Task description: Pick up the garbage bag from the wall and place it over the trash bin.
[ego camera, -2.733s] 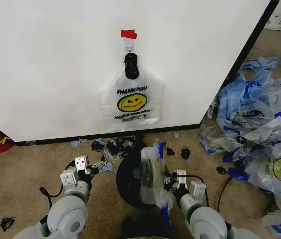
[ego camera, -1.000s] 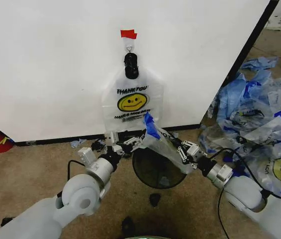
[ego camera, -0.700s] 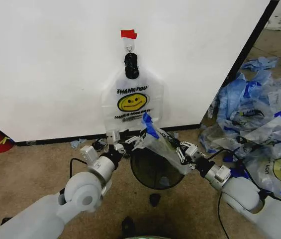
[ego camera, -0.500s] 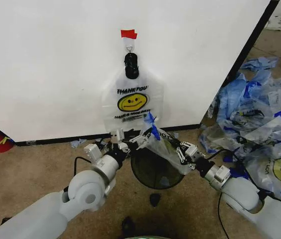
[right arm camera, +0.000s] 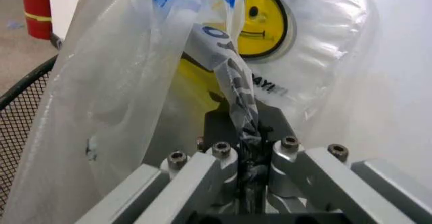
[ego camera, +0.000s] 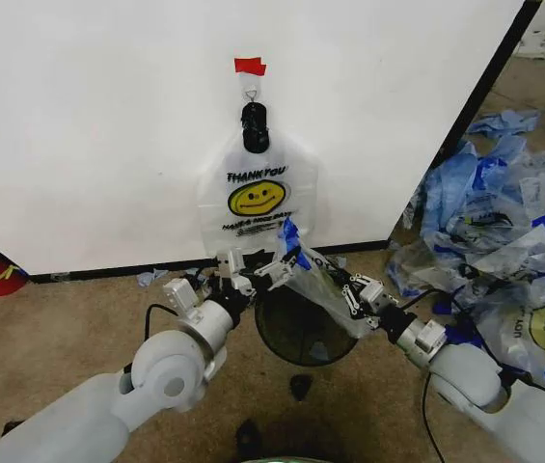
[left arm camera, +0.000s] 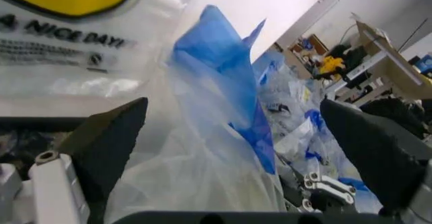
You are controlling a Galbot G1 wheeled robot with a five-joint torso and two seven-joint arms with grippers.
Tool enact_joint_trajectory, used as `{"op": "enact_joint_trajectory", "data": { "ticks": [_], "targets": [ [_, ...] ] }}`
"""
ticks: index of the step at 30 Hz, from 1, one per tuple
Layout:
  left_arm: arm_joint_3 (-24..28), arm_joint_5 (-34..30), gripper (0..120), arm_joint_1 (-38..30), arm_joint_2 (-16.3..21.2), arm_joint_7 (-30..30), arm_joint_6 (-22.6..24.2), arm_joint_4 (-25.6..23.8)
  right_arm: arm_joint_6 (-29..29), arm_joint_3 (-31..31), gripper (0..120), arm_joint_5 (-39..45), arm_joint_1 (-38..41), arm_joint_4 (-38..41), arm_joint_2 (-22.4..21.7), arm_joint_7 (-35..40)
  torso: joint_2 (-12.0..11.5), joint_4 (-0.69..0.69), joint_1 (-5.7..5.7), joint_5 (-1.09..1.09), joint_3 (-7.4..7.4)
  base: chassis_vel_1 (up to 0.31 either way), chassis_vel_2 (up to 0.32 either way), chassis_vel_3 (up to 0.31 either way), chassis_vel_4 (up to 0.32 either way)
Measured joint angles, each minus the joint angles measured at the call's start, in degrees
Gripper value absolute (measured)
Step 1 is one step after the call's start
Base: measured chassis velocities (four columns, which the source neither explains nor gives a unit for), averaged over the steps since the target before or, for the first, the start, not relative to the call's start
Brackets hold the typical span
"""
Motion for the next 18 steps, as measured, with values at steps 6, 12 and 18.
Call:
{"op": "enact_joint_trajectory", "data": {
  "ticks": [6, 12, 18],
  "targets": [
    [1.29, -0.13, 100, -1.47, -0.51, -0.71, -0.38, 1.33, 0.02, 0.67, 1, 0.01, -0.79, 0.05, -0.04, 0.08, 0.0, 0.0, 0.0, 0.0, 0.0, 0.0, 0.0, 0.0, 0.0],
    [2.93, -0.9, 75, -3.61, -1.38, -1.68, -0.76, 2.24, 0.15, 0.91, 1, -0.02, -1.15, -0.33, 0.24, 0.25, 0.0, 0.0, 0.0, 0.0, 0.0, 0.0, 0.0, 0.0, 0.0],
    [3.51, -1.02, 54, -3.74, -1.31, -1.65, -0.59, 1.62, 0.07, 0.71, 1, 0.02, -0.88, -0.38, 0.36, 0.35, 0.0, 0.0, 0.0, 0.0, 0.0, 0.0, 0.0, 0.0, 0.0]
  ]
}}
